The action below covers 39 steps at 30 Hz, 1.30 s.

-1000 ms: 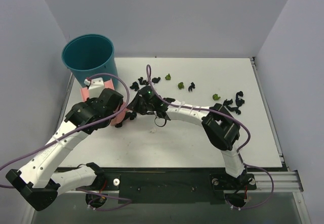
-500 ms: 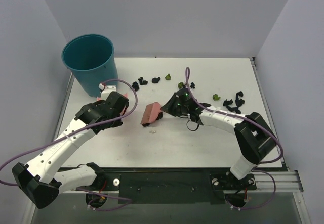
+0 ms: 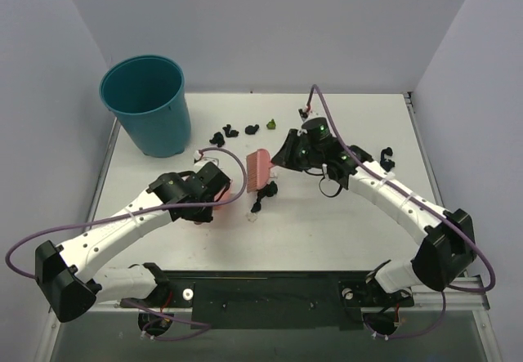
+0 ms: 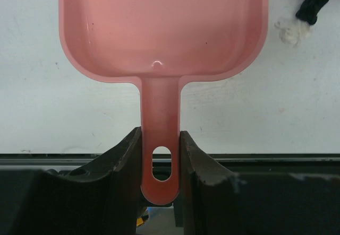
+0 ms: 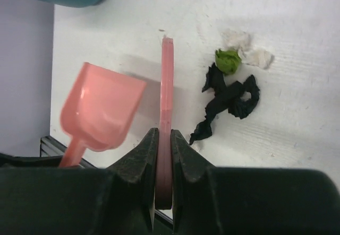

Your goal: Sweep away the paper scraps from the table

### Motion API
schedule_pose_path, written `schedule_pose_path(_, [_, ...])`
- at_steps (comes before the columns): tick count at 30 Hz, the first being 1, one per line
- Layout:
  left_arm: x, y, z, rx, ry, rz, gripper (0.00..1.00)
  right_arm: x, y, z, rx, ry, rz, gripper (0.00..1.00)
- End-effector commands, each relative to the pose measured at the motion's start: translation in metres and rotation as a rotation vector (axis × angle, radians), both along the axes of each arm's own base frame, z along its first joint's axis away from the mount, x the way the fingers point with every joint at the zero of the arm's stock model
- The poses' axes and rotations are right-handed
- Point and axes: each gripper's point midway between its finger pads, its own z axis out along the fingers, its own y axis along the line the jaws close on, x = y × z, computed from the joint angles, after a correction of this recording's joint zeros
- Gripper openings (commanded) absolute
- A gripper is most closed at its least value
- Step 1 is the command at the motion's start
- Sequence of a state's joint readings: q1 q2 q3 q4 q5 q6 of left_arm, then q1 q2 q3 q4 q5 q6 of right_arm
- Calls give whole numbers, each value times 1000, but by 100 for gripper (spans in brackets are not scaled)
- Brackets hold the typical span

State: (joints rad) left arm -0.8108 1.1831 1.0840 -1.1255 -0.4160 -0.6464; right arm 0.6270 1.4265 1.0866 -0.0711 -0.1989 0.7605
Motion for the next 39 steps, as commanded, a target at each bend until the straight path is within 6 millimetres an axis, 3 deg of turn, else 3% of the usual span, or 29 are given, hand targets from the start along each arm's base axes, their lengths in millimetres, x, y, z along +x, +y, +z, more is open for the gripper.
schedule_pose_path(1, [-25, -1, 1, 18, 70, -83, 0, -5, -38, 50, -222, -120, 100, 0])
schedule_pose_path(5, [-51, -8, -9, 19, 148, -165, 0, 18, -80, 52, -366, -123, 93, 0])
schedule_pose_path(7, [-63, -14, -16, 2, 181, -191, 0, 29, -87, 52, -391, -139, 120, 0])
schedule_pose_path(12, [-82, -17, -26, -5, 226, -231, 0, 56, -83, 50, -500, -191, 263, 0])
schedule_pose_path(13, [-88, -19, -29, -11, 236, -253, 0, 59, -82, 41, -525, -155, 291, 0])
schedule_pose_path(16, [-103, -28, -31, -48, 255, -304, 0, 80, -76, 37, -583, -156, 366, 0])
schedule_pose_path(20, [-116, -31, -36, -58, 281, -341, 0, 93, -71, 20, -625, -117, 437, 0])
schedule_pose_path(24, [-120, -35, -41, -73, 294, -359, 0, 105, -61, 11, -626, -100, 476, 0])
schedule_pose_path(31, [-107, -67, -48, -157, 245, -332, 0, 114, -38, 1, -622, -108, 534, 0])
schedule_pose_path(39, [-87, -89, -64, -152, 214, -288, 0, 105, -18, -20, -626, -60, 649, 0])
